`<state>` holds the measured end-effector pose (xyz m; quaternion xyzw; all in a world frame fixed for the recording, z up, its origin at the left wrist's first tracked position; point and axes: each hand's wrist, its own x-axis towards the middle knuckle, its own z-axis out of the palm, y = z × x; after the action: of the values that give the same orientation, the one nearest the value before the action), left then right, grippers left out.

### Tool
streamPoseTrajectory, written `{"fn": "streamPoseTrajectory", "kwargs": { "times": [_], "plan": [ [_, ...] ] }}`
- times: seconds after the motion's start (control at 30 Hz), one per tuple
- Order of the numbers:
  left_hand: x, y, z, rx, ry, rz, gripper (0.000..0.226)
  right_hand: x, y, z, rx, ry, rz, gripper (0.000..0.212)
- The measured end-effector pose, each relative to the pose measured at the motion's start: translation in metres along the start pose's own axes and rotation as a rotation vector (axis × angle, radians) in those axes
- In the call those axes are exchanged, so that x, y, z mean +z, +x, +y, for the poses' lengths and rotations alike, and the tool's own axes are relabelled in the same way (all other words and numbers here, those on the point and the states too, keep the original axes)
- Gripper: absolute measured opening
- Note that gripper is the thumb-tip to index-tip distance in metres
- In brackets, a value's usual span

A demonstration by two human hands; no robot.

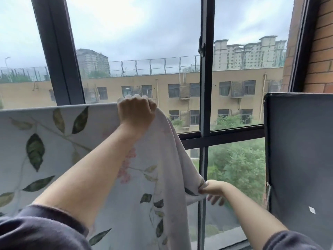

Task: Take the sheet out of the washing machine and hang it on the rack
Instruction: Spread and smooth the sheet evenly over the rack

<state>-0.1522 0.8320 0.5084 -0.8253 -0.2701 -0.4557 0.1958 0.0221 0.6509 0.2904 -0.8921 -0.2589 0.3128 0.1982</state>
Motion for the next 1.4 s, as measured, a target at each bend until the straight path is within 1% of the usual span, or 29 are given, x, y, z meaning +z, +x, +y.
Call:
{"fn": "streamPoseTrajectory", "kwargs": {
  "times": [0.07,0.17,0.2,0.27,0.33,0.37,0.4,0.43,0.47,0.53,0.63,0.7,0.73,0.77,0.8,0.83,0.9,0.97,1.0,1.03,1.1,1.13,1.17,1.2,1.27,1.3,1.33,1.4],
  "plan": [
    [0.0,-0.001,0.002,-0.043,0.01,-0.007,0.043,0.003,0.009,0.008,-0.009,0.271,-0.029,0.02],
    [-0.002,-0.004,0.009,-0.11,0.029,0.005,0.05,-0.003,0.016,0.01,-0.143,0.708,0.04,0.003],
    [-0.003,-0.004,0.011,-0.128,0.034,0.003,0.052,-0.006,0.017,0.008,-0.185,0.831,0.058,0.002],
    [-0.006,-0.007,0.012,-0.149,0.036,-0.005,0.054,-0.013,0.017,0.007,-0.218,1.061,0.049,0.008],
    [-0.011,-0.008,0.014,-0.149,0.045,-0.01,0.051,-0.028,0.015,0.009,-0.18,1.224,-0.073,0.007],
    [-0.013,-0.008,0.013,-0.152,0.049,-0.022,0.047,-0.037,0.008,0.009,-0.142,1.251,-0.147,0.011],
    [-0.014,-0.008,0.011,-0.156,0.05,-0.037,0.044,-0.046,0.003,0.009,-0.12,1.272,-0.182,0.013],
    [-0.016,-0.009,0.009,-0.165,0.052,-0.053,0.042,-0.058,-0.003,0.009,-0.124,1.3,-0.167,0.011],
    [-0.018,-0.011,0.009,-0.169,0.05,-0.061,0.041,-0.072,-0.012,0.011,-0.149,1.341,-0.11,0.011],
    [-0.021,-0.013,0.008,-0.161,0.041,-0.068,0.041,-0.108,-0.028,0.013,-0.221,1.422,0.085,0.021],
    [-0.025,-0.012,0.006,-0.144,0.04,-0.114,0.04,-0.176,-0.055,0.022,-0.373,1.53,0.336,0.028],
    [-0.03,-0.011,0.004,-0.13,0.036,-0.152,0.039,-0.216,-0.074,0.024,-0.456,1.521,0.485,0.025],
    [-0.031,-0.01,0.003,-0.124,0.024,-0.171,0.039,-0.231,-0.082,0.023,-0.464,1.493,0.548,0.021],
    [-0.032,-0.01,0.003,-0.116,0.008,-0.191,0.039,-0.242,-0.089,0.023,-0.465,1.469,0.575,0.016],
    [-0.033,-0.008,0.004,-0.106,-0.011,-0.212,0.039,-0.246,-0.098,0.024,-0.442,1.433,0.547,0.012],
    [-0.033,-0.006,0.005,-0.092,-0.025,-0.234,0.039,-0.244,-0.106,0.025,-0.401,1.389,0.436,0.005],
    [-0.035,-0.003,0.006,-0.068,-0.035,-0.274,0.041,-0.234,-0.117,0.031,-0.303,1.32,0.18,0.01],
    [-0.037,-0.001,0.005,-0.072,-0.033,-0.303,0.039,-0.224,-0.127,0.036,-0.249,1.288,0.053,0.014],
    [-0.038,-0.001,0.004,-0.082,-0.037,-0.307,0.038,-0.222,-0.128,0.039,-0.238,1.249,0.019,0.019],
    [-0.039,-0.001,0.003,-0.09,-0.04,-0.301,0.037,-0.218,-0.128,0.04,-0.236,1.178,-0.003,0.03],
    [-0.041,-0.002,0.001,-0.098,-0.035,-0.288,0.036,-0.21,-0.125,0.045,-0.209,0.967,-0.022,0.07],
    [-0.042,-0.003,0.001,-0.1,-0.032,-0.285,0.036,-0.206,-0.126,0.045,-0.185,0.849,-0.052,0.082],
    [-0.043,-0.003,0.002,-0.098,-0.033,-0.284,0.036,-0.202,-0.13,0.045,-0.16,0.734,-0.08,0.083],
    [-0.045,-0.004,0.003,-0.097,-0.036,-0.285,0.036,-0.197,-0.132,0.044,-0.138,0.609,-0.111,0.074],
    [-0.046,-0.005,0.005,-0.097,-0.043,-0.283,0.037,-0.19,-0.135,0.041,-0.106,0.397,-0.171,0.039],
    [-0.047,-0.005,0.006,-0.094,-0.04,-0.281,0.037,-0.188,-0.135,0.042,-0.093,0.337,-0.198,0.026],
    [-0.048,-0.006,0.007,-0.091,-0.032,-0.281,0.037,-0.187,-0.135,0.044,-0.092,0.299,-0.233,0.023],
    [-0.05,-0.006,0.007,-0.087,-0.018,-0.283,0.037,-0.189,-0.14,0.05,-0.102,0.267,-0.273,0.034]
  ]
}}
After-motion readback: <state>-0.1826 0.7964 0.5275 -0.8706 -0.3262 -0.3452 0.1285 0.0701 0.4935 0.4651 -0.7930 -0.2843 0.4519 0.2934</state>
